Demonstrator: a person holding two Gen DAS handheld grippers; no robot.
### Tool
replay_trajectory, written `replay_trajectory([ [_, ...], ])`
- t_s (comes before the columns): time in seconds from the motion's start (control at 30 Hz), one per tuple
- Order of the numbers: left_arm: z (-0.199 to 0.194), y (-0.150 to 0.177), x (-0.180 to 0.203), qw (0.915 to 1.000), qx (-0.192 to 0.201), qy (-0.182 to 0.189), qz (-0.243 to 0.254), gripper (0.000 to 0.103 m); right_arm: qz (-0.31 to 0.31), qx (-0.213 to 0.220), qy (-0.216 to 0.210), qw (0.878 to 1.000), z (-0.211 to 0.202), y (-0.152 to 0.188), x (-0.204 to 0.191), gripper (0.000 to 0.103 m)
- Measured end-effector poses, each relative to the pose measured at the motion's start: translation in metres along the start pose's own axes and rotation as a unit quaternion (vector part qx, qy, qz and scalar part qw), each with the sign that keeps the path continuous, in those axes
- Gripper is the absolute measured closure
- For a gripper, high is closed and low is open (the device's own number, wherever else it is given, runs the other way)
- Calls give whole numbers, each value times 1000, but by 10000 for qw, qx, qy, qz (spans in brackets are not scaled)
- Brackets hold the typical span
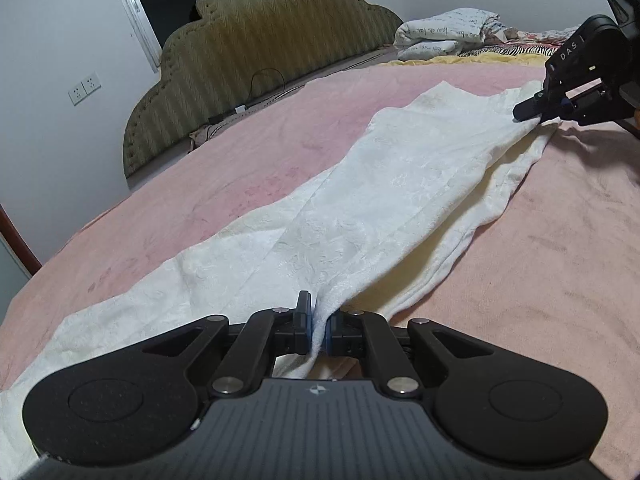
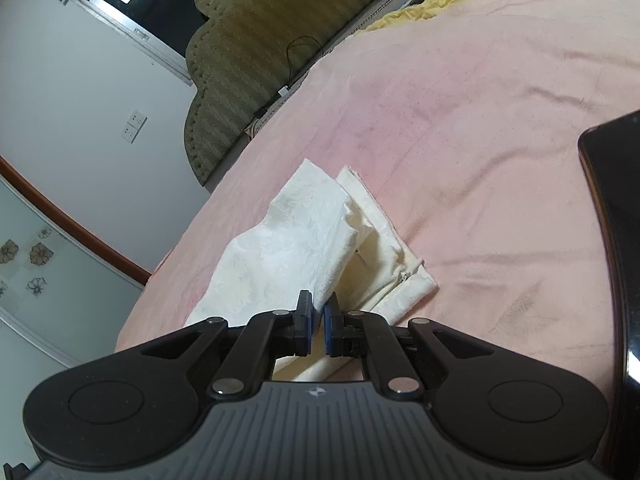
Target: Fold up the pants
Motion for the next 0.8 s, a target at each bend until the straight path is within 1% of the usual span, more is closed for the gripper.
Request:
replay_trajectory([
  [0.13,2,-2,3,10000,-34,-10,-72,93,-137,81,109,9998,2,-4,-2,97],
  [0.27,5,-4,-3,9998,-35,-24,-216,93,-308,285,23,9991,0,-8,-8,97],
  [0.4,6,-7,-7,9992,-33,-17,-397,93,-140,141,-44,9998,10,-18,-8,97],
  [0.47,10,-14,-18,9974,-101,-11,-714,92,-143,60,-141,9998,27,-37,-19,97],
  [0.5,13,-20,-26,9954,-151,-48,-949,92,-291,26,-138,9995,37,-49,-31,97],
  [0.57,19,-34,-51,9882,-216,-274,-1491,92,-734,21,-186,9971,57,-78,-70,97],
  [0.6,17,-43,-66,9820,-165,-460,-1824,92,-955,171,-374,9946,60,-93,-97,97],
  [0.63,10,-53,-83,9737,12,-658,-2179,92,-1189,441,-675,9896,55,-105,-127,97],
  [0.67,-2,-63,-98,9650,328,-900,-2441,92,-1411,797,-1031,9814,44,-115,-154,97],
  [0.7,-17,-75,-109,9582,745,-1155,-2510,92,-1620,1157,-1336,9708,28,-121,-175,97],
  [0.73,-31,-84,-113,9548,1084,-1349,-2415,92,-1793,1435,-1472,9621,13,-124,-190,97],
  [0.77,-42,-91,-113,9548,1291,-1454,-2248,93,-1903,1608,-1475,9572,-2,-124,-197,97],
  [0.8,-48,-95,-109,9596,1321,-1433,-2031,94,-1933,1667,-1400,9567,-10,-121,-194,97],
])
Point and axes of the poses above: each gripper's, at about its wrist camera, not at the fingertips, and z roughly the way its jaws point, x to its right, y to its underside, the point moved 4 cm from there along z, roughly the way its jaws point, and after that the axes turned 12 degrees about -z, right-handed, at the moved point
